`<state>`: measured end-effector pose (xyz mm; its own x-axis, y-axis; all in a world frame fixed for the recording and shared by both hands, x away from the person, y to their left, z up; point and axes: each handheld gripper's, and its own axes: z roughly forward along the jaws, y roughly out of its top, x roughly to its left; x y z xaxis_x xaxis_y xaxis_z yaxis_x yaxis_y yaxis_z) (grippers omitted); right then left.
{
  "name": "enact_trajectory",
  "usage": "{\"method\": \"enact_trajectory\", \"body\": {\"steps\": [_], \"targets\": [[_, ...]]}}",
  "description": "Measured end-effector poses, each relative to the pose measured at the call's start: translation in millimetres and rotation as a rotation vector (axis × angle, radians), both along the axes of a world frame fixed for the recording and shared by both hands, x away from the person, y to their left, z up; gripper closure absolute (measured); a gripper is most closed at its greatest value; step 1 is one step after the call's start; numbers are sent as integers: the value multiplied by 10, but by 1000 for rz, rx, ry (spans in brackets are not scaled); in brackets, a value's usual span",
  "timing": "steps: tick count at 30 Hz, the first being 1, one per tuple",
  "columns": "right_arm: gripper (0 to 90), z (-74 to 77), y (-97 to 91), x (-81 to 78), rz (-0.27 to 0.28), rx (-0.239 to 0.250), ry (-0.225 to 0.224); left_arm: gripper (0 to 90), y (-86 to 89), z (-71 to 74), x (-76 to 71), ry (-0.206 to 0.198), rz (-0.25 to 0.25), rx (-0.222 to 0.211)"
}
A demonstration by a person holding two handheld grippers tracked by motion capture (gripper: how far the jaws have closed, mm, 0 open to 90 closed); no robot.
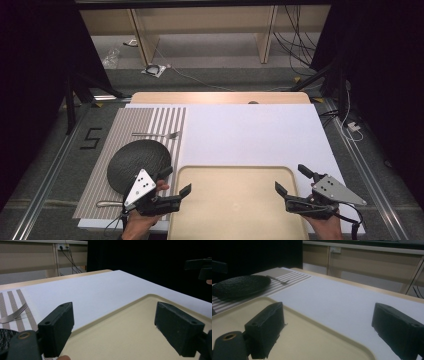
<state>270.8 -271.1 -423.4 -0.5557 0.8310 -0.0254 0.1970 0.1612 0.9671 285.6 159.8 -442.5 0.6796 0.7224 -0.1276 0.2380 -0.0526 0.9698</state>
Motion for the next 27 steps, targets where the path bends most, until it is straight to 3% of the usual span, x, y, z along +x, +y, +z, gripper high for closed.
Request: {"method": "enact_trajectory", "body": {"steps": [27], "targets": [[118, 4, -2, -7, 3, 1, -2, 159, -9, -2, -4, 7, 1, 9]]}}
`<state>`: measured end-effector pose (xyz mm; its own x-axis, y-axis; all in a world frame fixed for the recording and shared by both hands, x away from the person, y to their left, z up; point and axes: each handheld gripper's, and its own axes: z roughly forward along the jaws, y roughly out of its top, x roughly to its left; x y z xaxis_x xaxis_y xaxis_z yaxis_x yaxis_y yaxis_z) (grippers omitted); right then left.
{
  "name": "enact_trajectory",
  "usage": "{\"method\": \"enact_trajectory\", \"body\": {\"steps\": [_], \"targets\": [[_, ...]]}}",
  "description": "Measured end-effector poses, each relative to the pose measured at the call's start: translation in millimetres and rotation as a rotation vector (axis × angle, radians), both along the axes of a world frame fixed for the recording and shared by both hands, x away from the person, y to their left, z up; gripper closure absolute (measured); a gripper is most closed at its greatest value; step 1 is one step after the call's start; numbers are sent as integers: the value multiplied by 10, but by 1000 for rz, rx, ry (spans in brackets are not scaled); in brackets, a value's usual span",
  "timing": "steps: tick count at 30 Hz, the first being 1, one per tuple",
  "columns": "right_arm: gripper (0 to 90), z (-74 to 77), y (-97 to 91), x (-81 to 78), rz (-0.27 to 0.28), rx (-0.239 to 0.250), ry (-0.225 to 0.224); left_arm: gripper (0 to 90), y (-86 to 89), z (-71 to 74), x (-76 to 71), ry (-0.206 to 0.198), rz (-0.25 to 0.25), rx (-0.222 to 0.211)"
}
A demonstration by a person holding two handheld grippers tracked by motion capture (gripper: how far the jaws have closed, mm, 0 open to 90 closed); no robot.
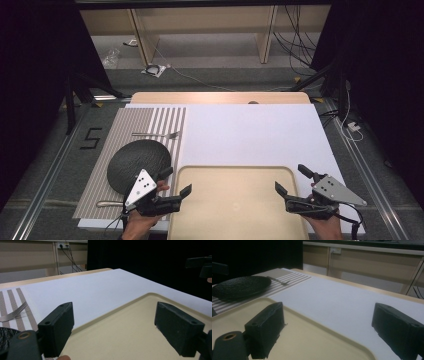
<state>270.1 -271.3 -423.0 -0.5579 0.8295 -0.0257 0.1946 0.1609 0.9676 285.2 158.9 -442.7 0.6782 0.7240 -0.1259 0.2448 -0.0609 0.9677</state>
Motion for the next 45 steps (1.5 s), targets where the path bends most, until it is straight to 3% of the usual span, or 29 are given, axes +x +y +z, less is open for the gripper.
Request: {"method": "enact_trajectory", "body": {"steps": [21, 26, 34, 39, 45], "targets": [[118, 0, 0, -1, 3, 1, -2, 159, 25, 18, 12, 0, 6, -1], [117, 1, -2, -2, 2, 2, -3, 159, 46, 40, 8, -17, 15, 14], [117, -1, 6, 10, 6, 7, -5, 162, 125, 83, 43, 42, 13, 39], [117, 0, 4, 10, 6, 11, -8, 163, 158, 103, 51, 54, 16, 55], [117, 0, 5, 11, 7, 8, -5, 164, 182, 136, 54, 61, -4, 111]]}}
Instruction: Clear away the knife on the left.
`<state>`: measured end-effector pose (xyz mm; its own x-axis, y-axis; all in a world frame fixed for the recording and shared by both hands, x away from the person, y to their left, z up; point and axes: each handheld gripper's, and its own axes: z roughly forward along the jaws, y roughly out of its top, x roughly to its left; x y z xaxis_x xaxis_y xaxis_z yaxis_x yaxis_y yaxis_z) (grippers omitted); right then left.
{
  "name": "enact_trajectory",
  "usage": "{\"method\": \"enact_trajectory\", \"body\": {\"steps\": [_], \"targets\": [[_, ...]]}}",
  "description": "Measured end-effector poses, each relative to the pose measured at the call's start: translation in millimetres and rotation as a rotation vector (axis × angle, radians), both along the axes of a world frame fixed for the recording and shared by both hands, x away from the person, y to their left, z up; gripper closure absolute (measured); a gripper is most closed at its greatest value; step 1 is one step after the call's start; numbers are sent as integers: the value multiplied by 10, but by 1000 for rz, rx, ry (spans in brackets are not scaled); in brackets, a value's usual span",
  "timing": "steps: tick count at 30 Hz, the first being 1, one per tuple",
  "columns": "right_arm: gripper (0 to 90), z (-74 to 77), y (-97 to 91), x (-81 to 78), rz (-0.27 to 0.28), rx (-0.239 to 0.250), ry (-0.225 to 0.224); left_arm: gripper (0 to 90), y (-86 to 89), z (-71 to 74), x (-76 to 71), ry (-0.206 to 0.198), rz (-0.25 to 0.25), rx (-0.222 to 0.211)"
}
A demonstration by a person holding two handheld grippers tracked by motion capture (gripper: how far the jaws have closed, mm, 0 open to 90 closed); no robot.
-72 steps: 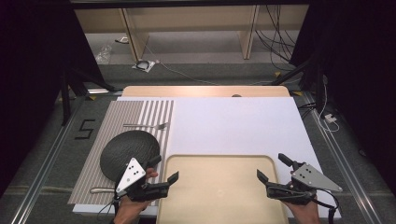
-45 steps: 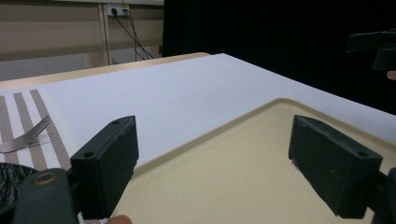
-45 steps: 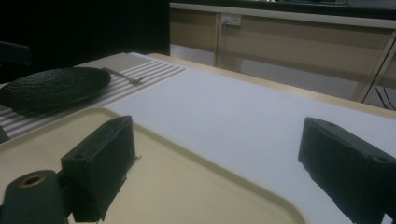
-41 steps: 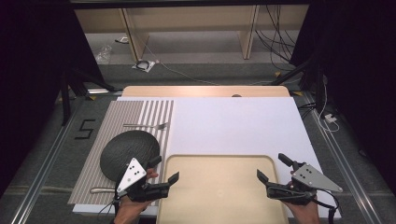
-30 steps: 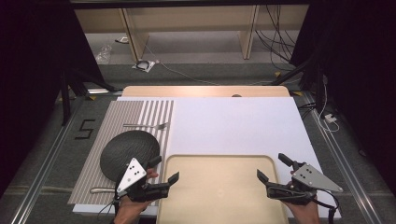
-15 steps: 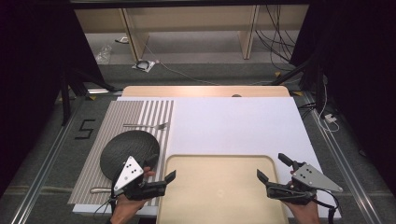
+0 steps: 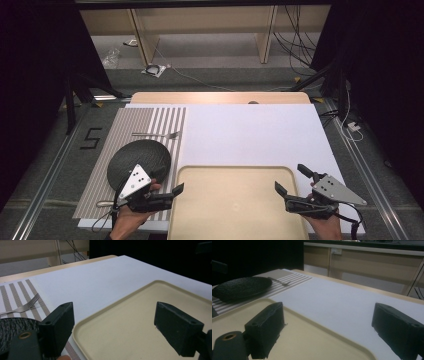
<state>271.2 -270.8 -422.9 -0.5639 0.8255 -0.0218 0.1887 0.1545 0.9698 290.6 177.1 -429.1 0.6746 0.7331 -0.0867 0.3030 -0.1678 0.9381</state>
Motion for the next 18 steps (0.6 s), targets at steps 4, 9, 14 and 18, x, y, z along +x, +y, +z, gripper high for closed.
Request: {"method": "enact_trajectory", "body": {"steps": [4, 9, 14, 18], "targets": [[117, 3, -2, -1, 0, -3, 2, 164, 66, 34, 9, 23, -21, 45], [118, 3, -2, 1, 0, -3, 4, 167, 178, 71, 7, 50, -38, 141], [118, 2, 5, 5, 1, -11, 6, 181, 268, 134, 13, 73, -29, 193], [118, 3, 5, 4, 2, -11, 6, 181, 359, 168, 38, 102, -27, 244]]}}
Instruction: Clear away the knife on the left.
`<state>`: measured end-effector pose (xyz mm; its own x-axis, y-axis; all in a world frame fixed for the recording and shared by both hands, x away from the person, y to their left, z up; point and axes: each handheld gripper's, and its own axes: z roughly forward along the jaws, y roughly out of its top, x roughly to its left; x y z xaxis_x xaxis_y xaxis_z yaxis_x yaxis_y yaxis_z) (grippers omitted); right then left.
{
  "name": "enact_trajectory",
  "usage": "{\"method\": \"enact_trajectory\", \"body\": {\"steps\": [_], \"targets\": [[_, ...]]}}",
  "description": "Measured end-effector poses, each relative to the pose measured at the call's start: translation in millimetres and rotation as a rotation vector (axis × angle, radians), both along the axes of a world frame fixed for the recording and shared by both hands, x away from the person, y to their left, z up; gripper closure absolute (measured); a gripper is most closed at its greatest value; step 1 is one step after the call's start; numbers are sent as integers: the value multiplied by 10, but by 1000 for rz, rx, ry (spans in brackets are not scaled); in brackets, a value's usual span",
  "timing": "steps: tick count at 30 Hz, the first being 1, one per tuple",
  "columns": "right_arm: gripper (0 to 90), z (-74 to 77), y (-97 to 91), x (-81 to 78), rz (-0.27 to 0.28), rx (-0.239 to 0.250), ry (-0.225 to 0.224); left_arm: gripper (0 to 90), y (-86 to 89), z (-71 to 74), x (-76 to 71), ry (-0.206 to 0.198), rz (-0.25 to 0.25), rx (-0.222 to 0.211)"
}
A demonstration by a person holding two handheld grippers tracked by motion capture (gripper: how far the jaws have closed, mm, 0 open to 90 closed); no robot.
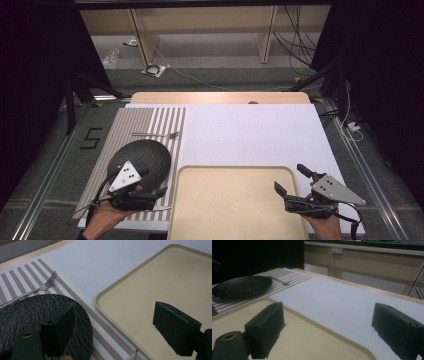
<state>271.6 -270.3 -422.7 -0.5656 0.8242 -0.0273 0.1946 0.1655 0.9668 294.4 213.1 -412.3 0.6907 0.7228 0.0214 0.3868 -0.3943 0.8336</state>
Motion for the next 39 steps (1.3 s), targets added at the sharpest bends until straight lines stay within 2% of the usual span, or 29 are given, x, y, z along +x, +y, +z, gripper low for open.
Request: {"method": "enact_trajectory", "body": {"steps": [2, 3, 8, 16, 19, 20, 22, 24, 33, 39], "targets": [[117, -1, 0, 1, 0, 0, 0, 184, 16, 5, 2, 6, 0, 8], [118, -2, 1, 1, 1, 0, 1, 185, 45, 15, 1, 16, 4, 33], [118, -7, 1, 6, 3, -1, 1, 191, 117, 22, 1, 39, 7, 78], [118, -11, 9, 11, 6, -4, 7, 197, 294, -19, 23, 98, 33, 170], [118, -12, 7, 13, 4, -3, 8, 200, 362, -37, 22, 134, 34, 199], [118, -12, 7, 13, 4, -3, 8, 200, 362, -37, 22, 134, 34, 199], [118, -16, 9, 16, 6, -2, 8, 202, 415, -47, 16, 157, 38, 231], [118, -16, 10, 17, 8, -2, 9, 206, 434, -50, 11, 165, 40, 237], [118, -23, 13, 24, 12, -4, 18, 218, 618, -125, -4, 268, 57, 318], [118, -22, 10, 26, 11, -9, 22, 218, 665, -186, 4, 313, 53, 337]]}}
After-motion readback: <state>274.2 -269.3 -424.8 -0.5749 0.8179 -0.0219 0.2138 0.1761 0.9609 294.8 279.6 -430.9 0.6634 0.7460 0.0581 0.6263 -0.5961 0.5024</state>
